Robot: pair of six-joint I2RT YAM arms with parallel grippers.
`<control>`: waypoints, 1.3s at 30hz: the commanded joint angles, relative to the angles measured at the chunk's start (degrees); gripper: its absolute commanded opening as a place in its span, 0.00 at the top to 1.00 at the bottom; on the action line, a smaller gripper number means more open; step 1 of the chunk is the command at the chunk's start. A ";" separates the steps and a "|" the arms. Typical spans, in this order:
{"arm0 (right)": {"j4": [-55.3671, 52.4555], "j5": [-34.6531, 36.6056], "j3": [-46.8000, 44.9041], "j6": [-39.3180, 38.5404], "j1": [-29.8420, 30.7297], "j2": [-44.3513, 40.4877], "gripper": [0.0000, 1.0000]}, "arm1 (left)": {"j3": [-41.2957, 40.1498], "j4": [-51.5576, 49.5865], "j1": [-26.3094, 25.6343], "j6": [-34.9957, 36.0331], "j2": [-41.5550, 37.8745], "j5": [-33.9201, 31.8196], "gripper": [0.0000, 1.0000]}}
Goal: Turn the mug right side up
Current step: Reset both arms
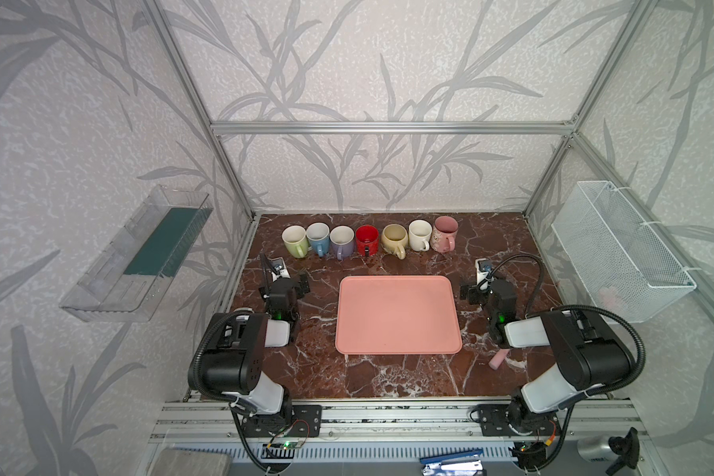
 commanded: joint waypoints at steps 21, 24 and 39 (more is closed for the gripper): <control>15.30 -1.55 -6.98 -0.81 -0.14 0.49 0.01 | -2.79 5.46 -0.02 -0.29 0.33 -0.82 0.01; 14.73 -5.09 -10.41 -2.11 -0.14 -3.66 0.01 | -12.93 25.96 -0.01 -1.42 2.20 -0.38 0.01; 4.12 -1.10 -1.33 -1.18 0.20 -0.16 0.01 | 0.10 0.23 -0.25 0.96 0.41 2.04 0.01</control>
